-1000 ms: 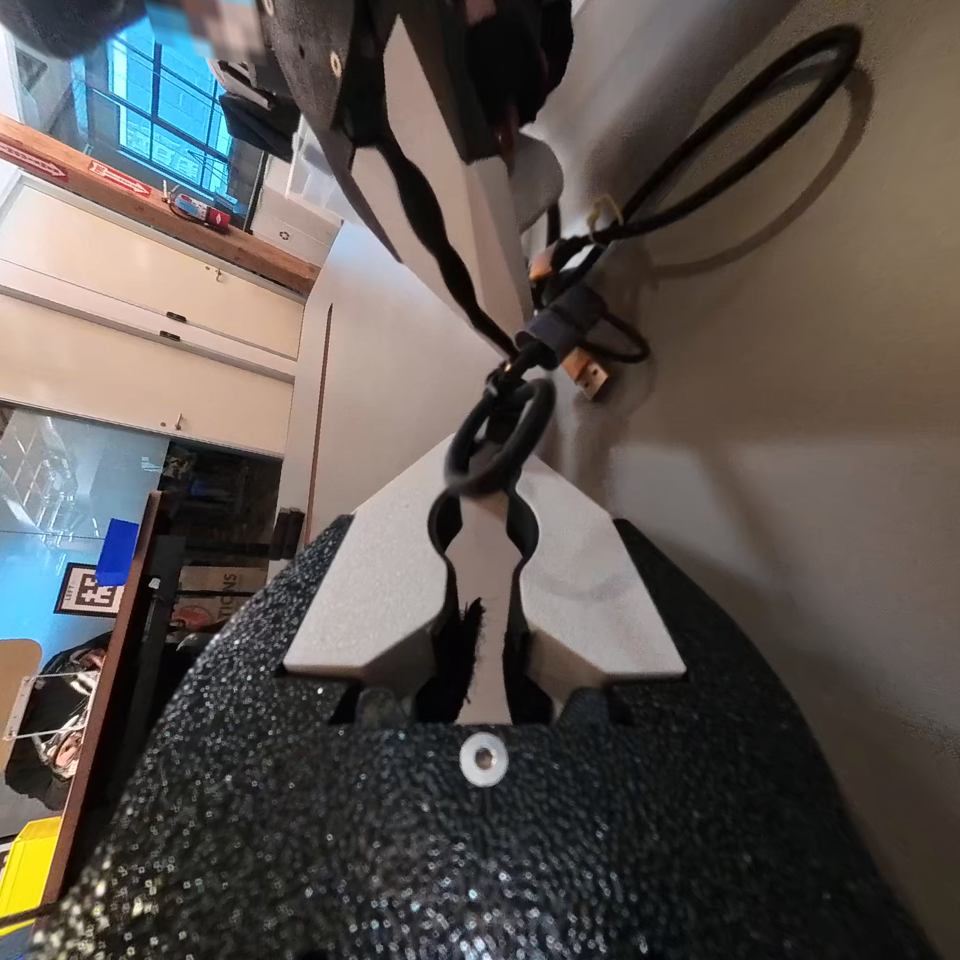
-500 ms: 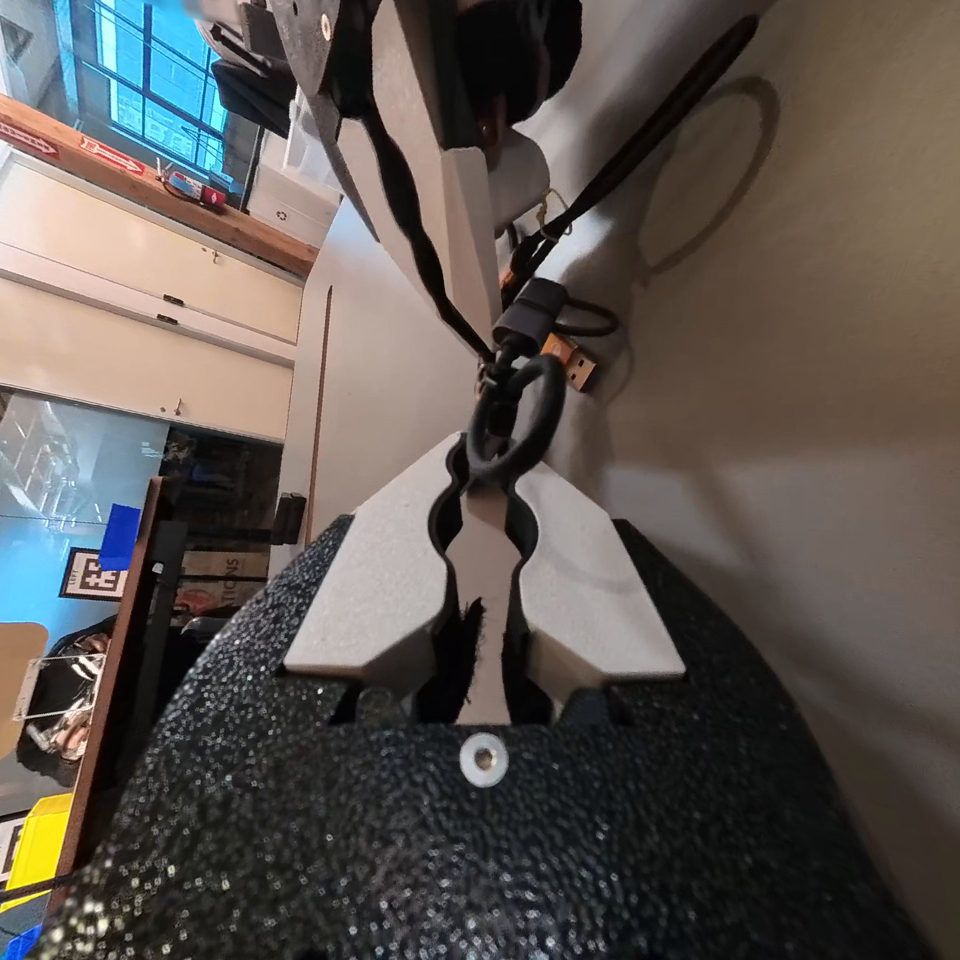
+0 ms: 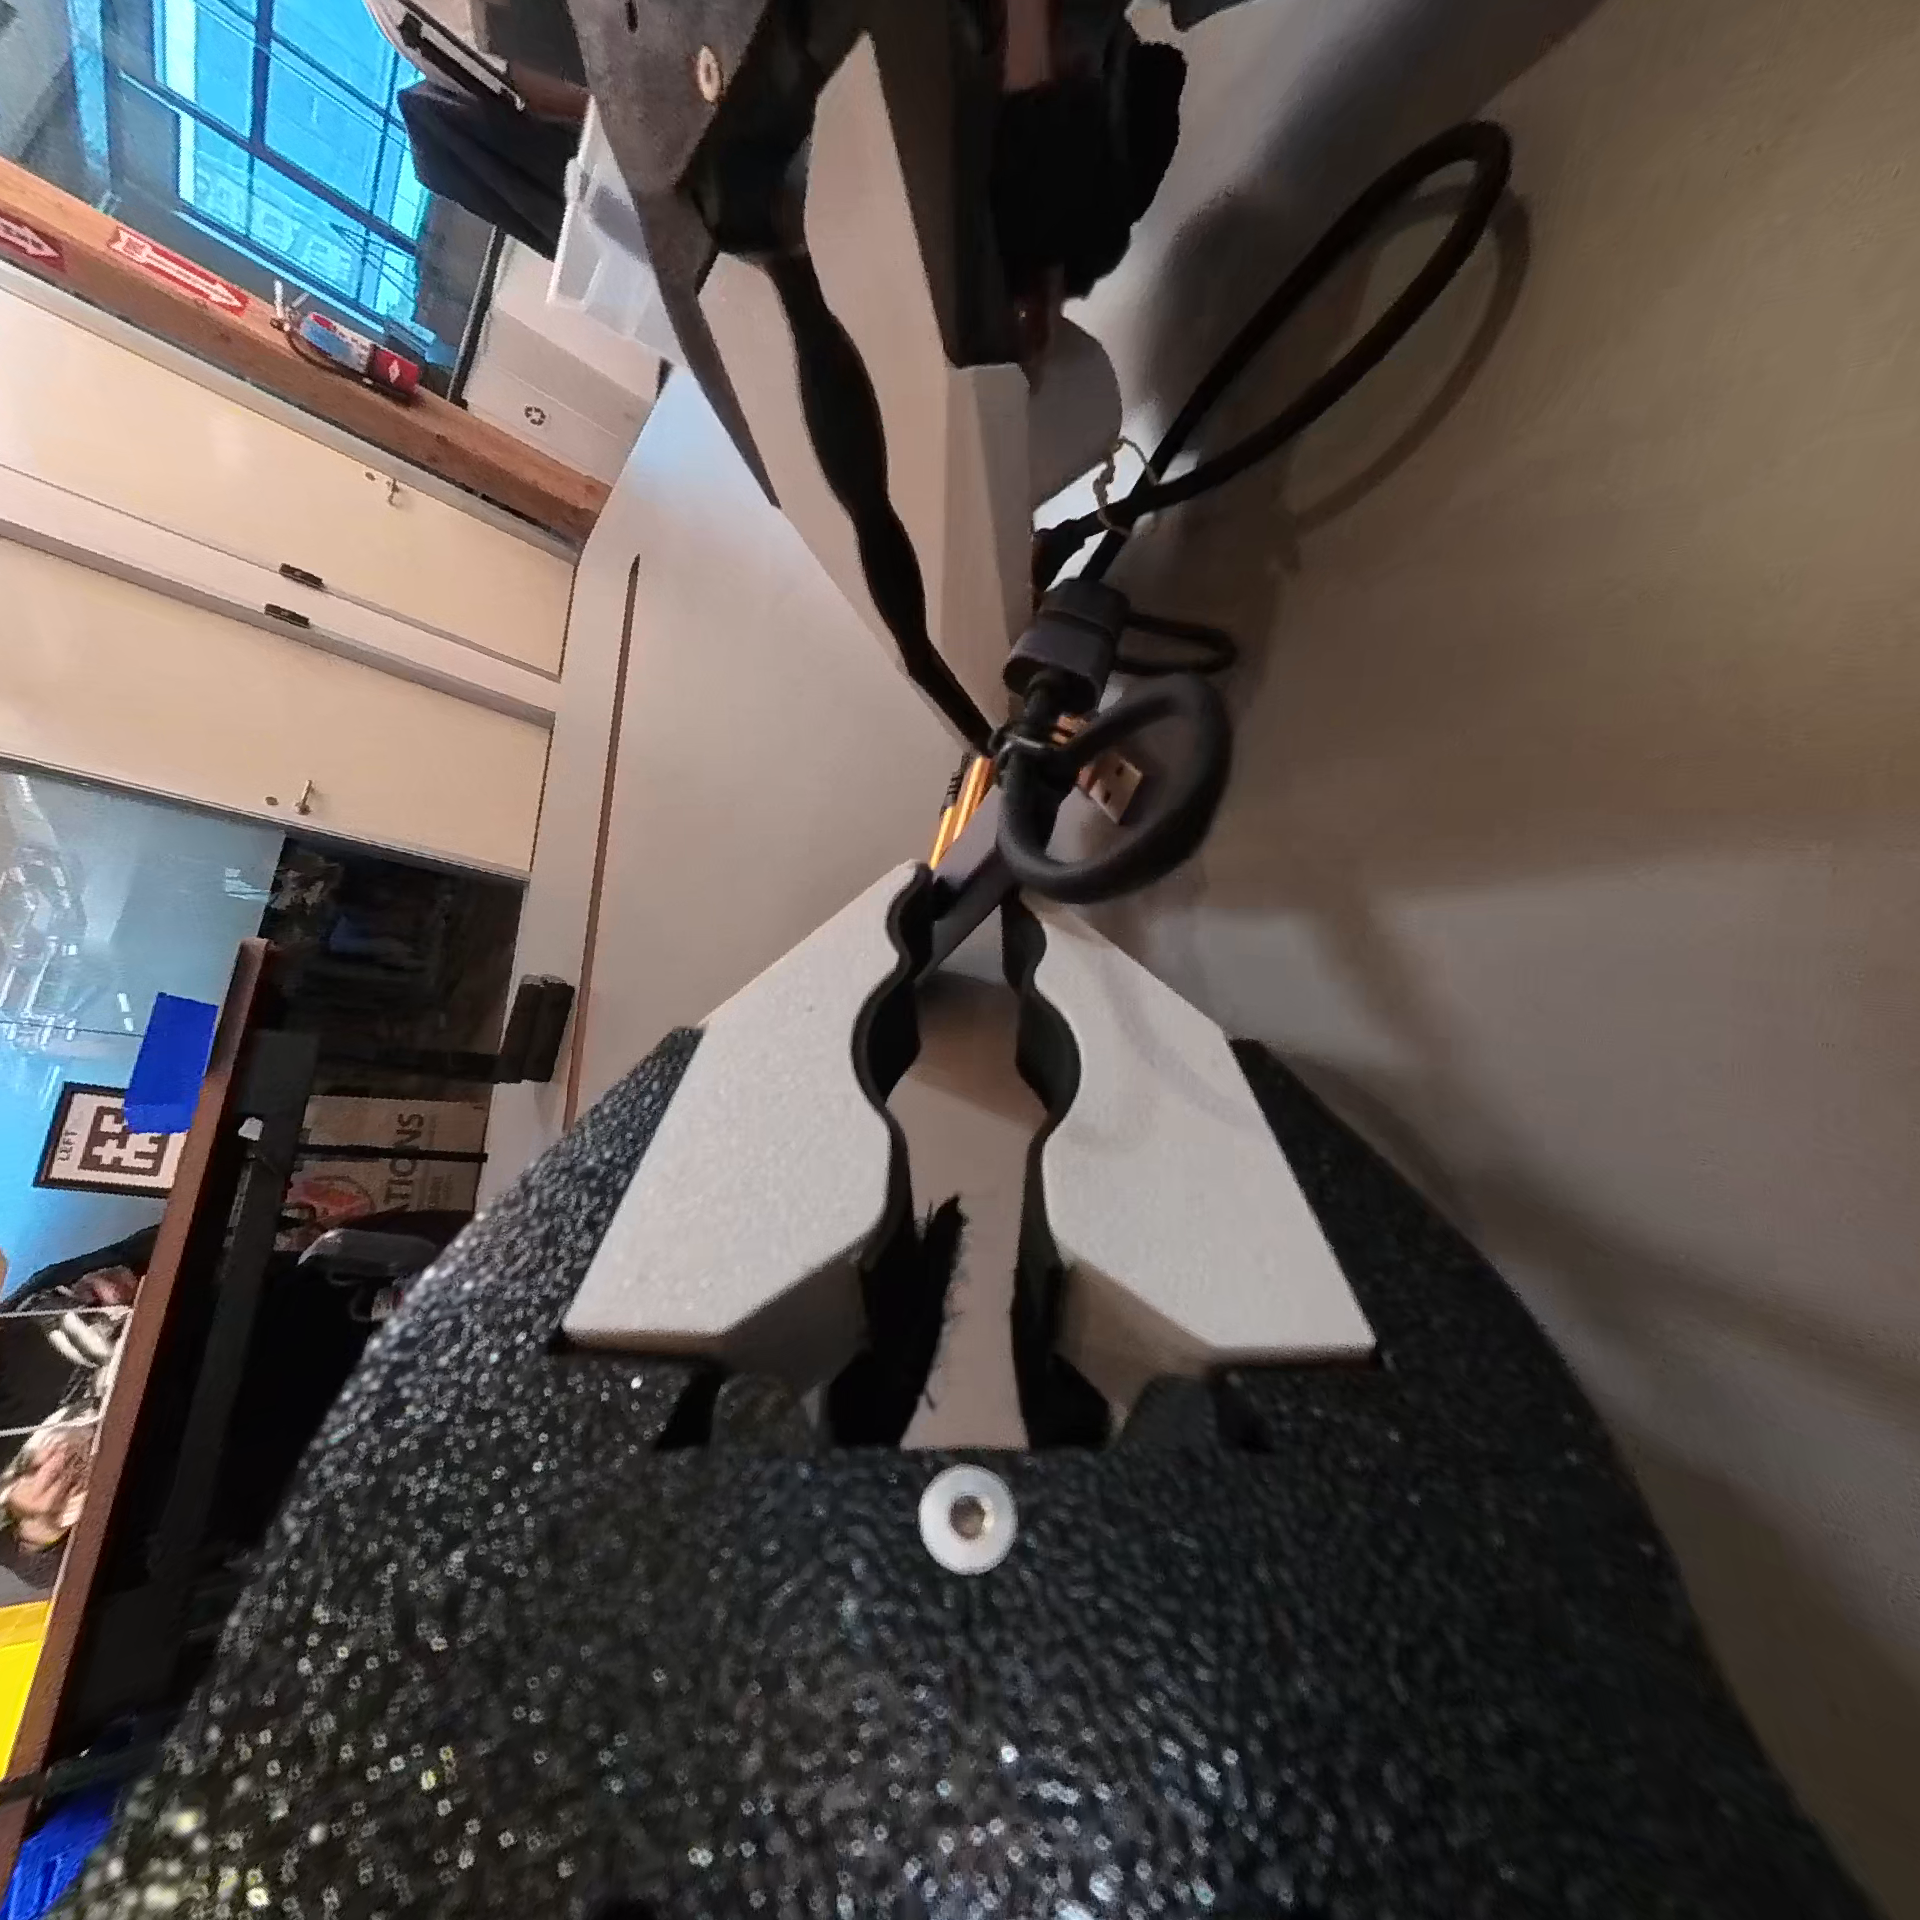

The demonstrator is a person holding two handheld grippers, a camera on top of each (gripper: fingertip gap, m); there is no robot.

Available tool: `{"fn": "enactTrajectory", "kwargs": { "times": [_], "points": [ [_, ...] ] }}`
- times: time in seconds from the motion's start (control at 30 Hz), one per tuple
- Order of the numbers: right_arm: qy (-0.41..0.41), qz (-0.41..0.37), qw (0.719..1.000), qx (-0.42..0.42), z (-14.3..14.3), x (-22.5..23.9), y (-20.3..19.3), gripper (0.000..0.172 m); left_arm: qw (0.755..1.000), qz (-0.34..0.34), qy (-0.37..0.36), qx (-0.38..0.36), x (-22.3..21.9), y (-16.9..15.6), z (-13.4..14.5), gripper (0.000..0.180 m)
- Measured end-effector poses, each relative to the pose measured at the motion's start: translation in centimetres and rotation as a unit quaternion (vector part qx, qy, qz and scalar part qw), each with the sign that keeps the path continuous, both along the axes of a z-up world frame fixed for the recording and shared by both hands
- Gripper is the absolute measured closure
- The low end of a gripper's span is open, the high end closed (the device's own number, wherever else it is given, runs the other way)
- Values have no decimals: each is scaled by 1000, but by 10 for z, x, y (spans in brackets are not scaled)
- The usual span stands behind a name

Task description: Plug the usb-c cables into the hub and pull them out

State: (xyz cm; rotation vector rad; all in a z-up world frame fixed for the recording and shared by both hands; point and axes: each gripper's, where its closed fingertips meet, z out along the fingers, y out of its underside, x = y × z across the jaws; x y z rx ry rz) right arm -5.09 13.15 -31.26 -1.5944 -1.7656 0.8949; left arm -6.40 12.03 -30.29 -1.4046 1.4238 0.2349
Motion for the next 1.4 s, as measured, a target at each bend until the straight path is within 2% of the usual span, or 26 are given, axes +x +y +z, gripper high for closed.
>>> {"fn": "enactTrajectory", "kwargs": {
  "times": [0.1, 0.13, 0.2, 0.27, 0.33, 0.4, 0.47, 0.6, 0.7, 1.03, 1.2, 1.3, 1.4],
  "points": [
    [4, 5, 1000, 7, 1, -1, -1, 168, 1000, 6, 3, 26, -2, 2, 1, 165],
    [5, 9, 1000, 7, 1, -1, -2, 168, 999, 16, 2, 36, -2, 5, 2, 148],
    [5, 13, 1000, 14, 1, -2, -3, 167, 998, 40, 13, 49, -6, 11, 2, 135],
    [6, 16, 1000, 19, 1, -2, -4, 168, 997, 48, 33, 44, -10, 13, -4, 143],
    [8, 20, 999, 24, 2, -2, -5, 167, 998, 36, 41, 32, -9, 10, -9, 164],
    [14, 22, 999, 33, 3, -3, -5, 168, 996, 39, 56, 50, -10, 11, -8, 170],
    [23, 24, 999, 38, 6, -4, -5, 168, 995, 39, 70, 55, -11, 11, -6, 171],
    [63, 13, 997, 33, 21, -6, -2, 168, 997, 42, 46, 37, -11, 11, 0, 173],
    [54, 15, 998, 38, 18, -4, -2, 168, 996, 40, 63, 43, -9, 11, -2, 173],
    [51, 10, 997, 52, 20, -6, -1, 168, 997, 50, 42, 34, -9, 12, 0, 174],
    [51, 5, 998, 46, 18, -4, 3, 167, 996, 55, 58, 43, -6, 13, 1, 173],
    [53, 11, 997, 49, 19, -6, 0, 168, 997, 55, 47, 39, -7, 13, 1, 173],
    [23, 25, 998, 61, 8, -7, -5, 168, 998, 43, 25, 29, 0, 11, 1, 172]
  ]
}}
